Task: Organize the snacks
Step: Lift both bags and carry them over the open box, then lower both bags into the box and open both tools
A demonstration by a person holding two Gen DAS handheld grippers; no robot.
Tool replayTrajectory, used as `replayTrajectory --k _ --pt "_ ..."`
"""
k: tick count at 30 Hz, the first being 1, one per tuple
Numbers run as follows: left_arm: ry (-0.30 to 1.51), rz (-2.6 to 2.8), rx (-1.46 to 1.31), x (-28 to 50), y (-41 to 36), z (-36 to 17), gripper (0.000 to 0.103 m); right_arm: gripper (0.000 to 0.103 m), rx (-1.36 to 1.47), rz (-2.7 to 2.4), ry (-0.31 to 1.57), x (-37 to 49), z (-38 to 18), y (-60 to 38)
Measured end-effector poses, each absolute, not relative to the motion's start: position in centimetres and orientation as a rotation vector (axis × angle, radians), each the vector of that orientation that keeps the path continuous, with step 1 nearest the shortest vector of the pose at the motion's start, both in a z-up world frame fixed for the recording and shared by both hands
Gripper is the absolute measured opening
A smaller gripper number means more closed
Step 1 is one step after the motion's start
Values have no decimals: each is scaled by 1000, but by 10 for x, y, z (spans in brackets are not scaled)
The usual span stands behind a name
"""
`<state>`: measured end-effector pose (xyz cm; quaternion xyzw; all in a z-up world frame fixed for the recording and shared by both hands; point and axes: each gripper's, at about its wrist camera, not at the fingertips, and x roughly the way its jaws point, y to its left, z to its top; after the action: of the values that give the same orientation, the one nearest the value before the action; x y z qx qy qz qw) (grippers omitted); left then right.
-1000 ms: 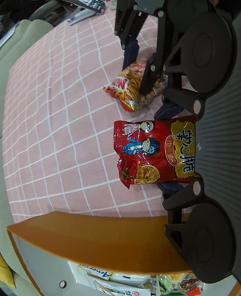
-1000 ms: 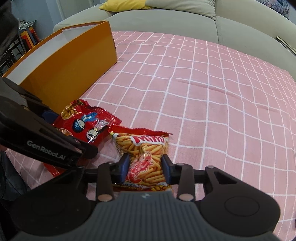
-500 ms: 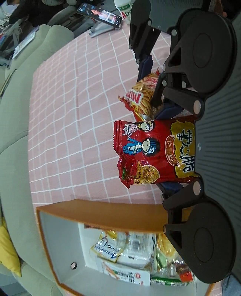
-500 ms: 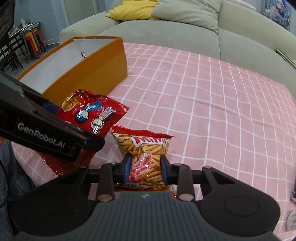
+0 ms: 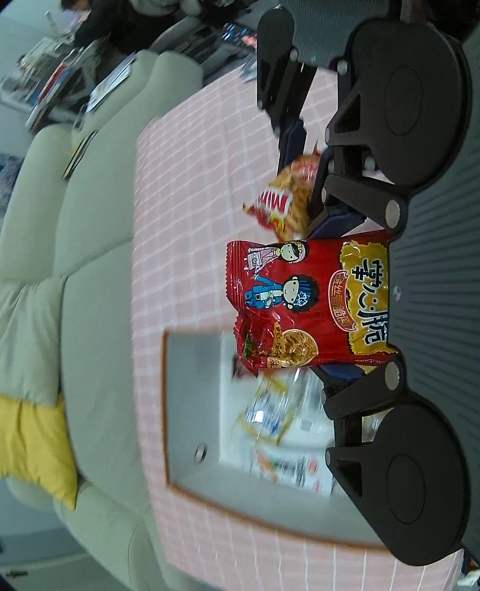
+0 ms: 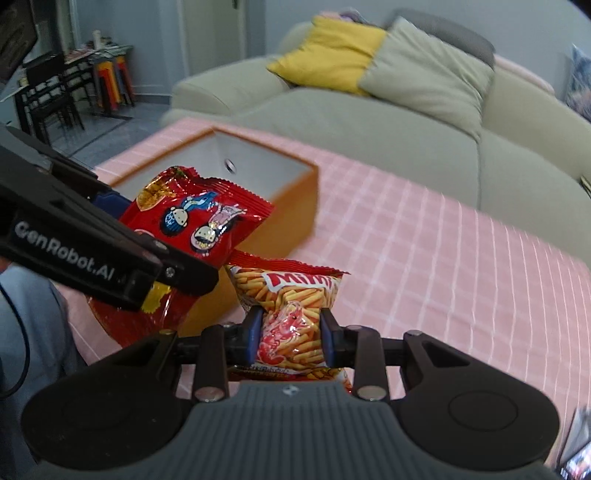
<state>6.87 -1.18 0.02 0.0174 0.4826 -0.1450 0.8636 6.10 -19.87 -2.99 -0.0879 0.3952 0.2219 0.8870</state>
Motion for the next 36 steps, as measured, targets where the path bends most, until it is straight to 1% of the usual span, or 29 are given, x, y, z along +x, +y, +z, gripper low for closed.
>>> replayTrajectory --k 9,16,21,28,36 --pt "1003 -178 78 101 49 10 75 29 -259 559 764 90 -6 -148" --pt "1049 -183 88 130 65 -12 75 29 -296 591 771 131 -5 -109" --pt "1077 -185 103 149 73 -29 75 29 -339 588 805 160 -17 -86" --pt "1145 -181 140 176 71 -56 75 29 -483 622 841 198 -45 -71" --pt "1190 -165 249 198 60 -83 76 29 -710 736 792 205 -71 -53"
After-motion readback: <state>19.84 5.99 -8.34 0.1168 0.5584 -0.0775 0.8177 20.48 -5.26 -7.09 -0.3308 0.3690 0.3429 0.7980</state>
